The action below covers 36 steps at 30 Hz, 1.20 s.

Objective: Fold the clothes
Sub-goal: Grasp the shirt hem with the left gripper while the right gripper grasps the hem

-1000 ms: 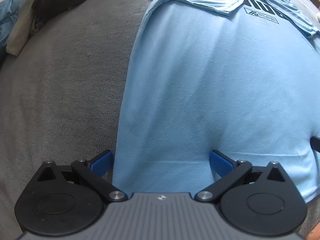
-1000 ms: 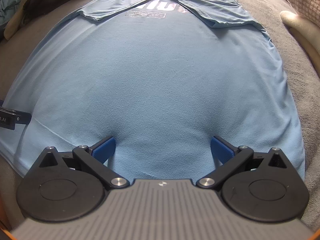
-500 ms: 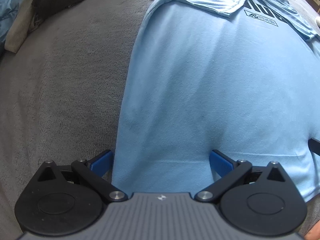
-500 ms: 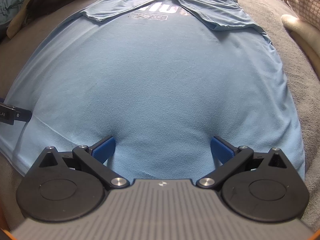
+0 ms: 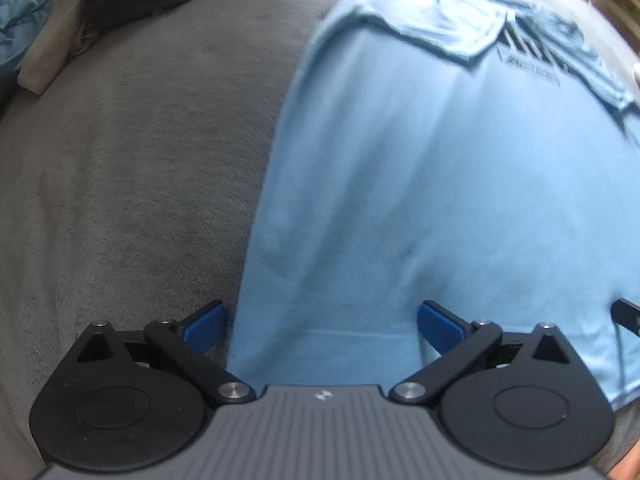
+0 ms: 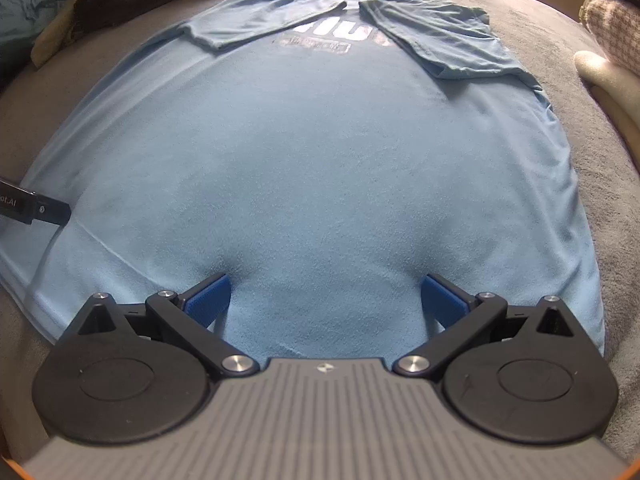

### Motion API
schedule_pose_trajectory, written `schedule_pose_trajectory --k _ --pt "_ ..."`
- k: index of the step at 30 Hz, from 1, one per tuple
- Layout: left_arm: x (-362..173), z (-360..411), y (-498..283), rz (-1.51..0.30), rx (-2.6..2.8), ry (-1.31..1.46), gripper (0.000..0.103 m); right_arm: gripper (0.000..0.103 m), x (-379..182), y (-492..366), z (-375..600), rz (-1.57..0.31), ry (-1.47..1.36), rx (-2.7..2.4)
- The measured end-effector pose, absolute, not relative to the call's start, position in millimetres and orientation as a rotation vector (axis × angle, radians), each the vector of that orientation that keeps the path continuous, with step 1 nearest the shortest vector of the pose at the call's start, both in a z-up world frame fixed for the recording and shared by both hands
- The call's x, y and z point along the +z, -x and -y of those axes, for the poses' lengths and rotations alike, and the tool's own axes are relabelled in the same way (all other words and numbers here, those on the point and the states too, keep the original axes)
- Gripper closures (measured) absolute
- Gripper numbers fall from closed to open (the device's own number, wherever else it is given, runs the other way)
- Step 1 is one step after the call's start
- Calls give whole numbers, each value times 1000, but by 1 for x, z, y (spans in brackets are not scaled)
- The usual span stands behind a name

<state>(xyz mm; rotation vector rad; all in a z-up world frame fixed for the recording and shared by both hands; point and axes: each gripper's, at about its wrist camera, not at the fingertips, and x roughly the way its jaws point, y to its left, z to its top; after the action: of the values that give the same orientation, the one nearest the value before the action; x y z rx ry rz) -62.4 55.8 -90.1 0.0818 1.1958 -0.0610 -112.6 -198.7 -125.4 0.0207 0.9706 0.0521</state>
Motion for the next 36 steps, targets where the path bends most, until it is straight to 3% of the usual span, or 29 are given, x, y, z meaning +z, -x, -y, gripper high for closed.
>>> schedule_pose_trajectory --k 11,18,20,25,31,36 --pt "-61 -108 60 -1019 -203 -67 7 1 -69 145 254 -703 -76 9" --pt "-65 -155 94 -1071 -287 3 28 2 -80 175 348 -820 -245 -100" --pt "-71 -158 99 -1077 -331 13 41 3 -88 181 370 -855 -362 -92" --pt "-87 -156 94 -1074 -388 51 80 19 -117 185 401 -890 -669 -42" --pt "-100 -159 93 -1092 -393 104 82 28 -137 191 419 -878 -846 -20" --pt "-106 -169 101 -1116 -410 168 90 47 -143 209 428 -891 -962 -7"
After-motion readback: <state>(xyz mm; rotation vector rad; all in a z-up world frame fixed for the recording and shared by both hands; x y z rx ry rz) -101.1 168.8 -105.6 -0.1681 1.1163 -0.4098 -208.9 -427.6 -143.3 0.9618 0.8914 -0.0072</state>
